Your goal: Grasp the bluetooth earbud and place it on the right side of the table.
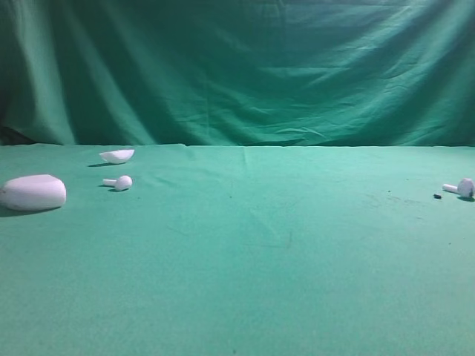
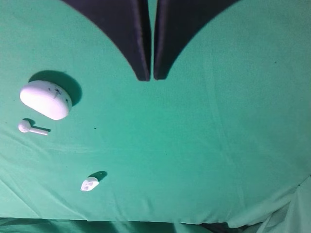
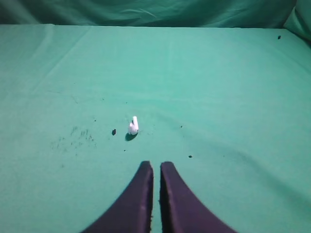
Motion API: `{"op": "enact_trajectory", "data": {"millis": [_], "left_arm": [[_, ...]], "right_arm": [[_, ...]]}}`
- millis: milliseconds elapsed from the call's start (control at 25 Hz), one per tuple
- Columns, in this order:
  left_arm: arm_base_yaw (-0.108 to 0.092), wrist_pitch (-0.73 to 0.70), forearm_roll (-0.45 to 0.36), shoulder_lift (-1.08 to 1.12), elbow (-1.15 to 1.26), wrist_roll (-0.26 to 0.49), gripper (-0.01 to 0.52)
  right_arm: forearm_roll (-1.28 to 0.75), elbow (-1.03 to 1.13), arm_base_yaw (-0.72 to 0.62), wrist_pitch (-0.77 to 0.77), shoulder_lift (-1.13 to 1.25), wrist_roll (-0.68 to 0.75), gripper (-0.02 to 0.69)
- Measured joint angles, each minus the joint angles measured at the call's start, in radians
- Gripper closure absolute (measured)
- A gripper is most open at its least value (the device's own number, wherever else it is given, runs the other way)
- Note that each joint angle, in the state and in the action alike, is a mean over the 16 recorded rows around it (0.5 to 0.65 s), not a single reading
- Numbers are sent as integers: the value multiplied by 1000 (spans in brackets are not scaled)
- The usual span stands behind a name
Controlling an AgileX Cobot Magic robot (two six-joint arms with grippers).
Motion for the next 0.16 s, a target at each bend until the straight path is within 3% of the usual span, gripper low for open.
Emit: {"op": "enact_trajectory", "data": {"millis": [160], "left_arm": [[0, 0, 0, 0, 0, 0, 514]], "right_arm": [[0, 0, 0, 0, 0, 0, 615]]}}
